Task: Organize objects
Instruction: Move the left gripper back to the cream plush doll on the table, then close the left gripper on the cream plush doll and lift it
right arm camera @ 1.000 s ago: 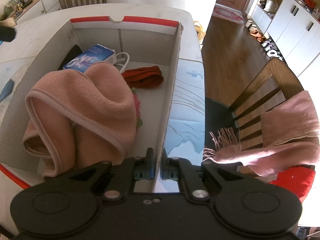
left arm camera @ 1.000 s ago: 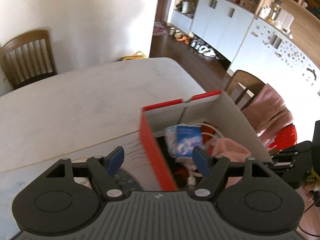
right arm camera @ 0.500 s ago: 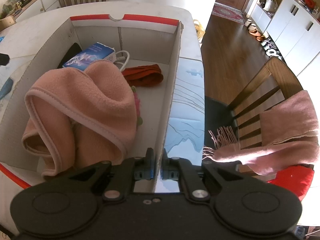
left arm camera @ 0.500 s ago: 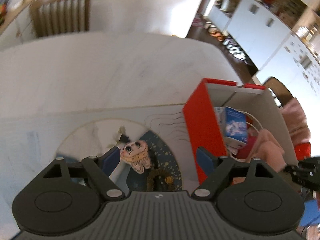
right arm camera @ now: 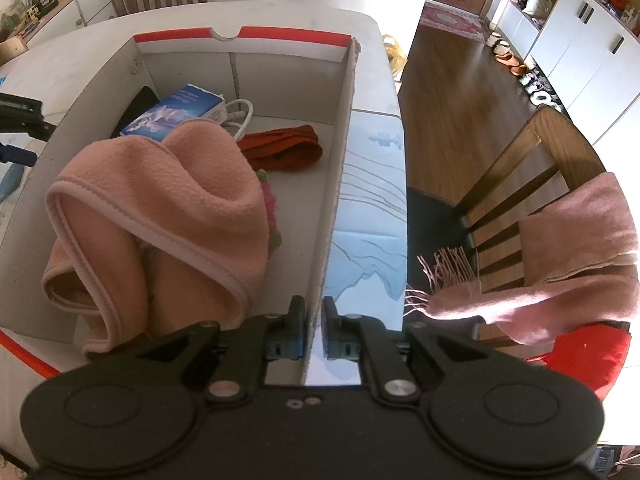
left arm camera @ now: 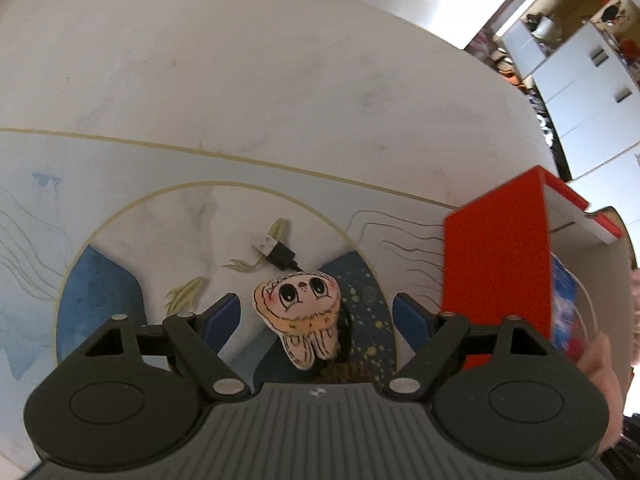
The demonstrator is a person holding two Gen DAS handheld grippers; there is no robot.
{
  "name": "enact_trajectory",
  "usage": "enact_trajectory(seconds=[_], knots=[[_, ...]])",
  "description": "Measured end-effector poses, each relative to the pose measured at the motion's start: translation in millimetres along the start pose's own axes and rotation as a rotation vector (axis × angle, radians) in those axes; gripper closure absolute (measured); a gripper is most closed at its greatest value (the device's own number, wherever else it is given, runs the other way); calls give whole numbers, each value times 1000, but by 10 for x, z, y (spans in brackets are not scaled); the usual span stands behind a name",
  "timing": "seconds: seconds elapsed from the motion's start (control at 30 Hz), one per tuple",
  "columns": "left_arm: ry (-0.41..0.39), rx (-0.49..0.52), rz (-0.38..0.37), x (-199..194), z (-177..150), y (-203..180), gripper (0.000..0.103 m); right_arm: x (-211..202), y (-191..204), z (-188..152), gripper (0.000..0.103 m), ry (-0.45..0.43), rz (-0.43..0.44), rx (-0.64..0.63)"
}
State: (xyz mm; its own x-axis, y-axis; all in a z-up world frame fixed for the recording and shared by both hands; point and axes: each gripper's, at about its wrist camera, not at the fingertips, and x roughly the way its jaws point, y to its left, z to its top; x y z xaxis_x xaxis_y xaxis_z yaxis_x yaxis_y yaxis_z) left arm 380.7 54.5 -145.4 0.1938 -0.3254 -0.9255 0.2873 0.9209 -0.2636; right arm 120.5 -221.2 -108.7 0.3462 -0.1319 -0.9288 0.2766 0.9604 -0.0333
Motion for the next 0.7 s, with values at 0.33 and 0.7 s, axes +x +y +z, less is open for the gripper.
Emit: enact_trajectory(seconds=[0.33,0.7], knots=[[-20,42,62,144,5,-87,24,43,-15,-12,95,9,7,4],[-10,107,80,192,-63,-149,52,43,-10,-18,97,7,10,1]])
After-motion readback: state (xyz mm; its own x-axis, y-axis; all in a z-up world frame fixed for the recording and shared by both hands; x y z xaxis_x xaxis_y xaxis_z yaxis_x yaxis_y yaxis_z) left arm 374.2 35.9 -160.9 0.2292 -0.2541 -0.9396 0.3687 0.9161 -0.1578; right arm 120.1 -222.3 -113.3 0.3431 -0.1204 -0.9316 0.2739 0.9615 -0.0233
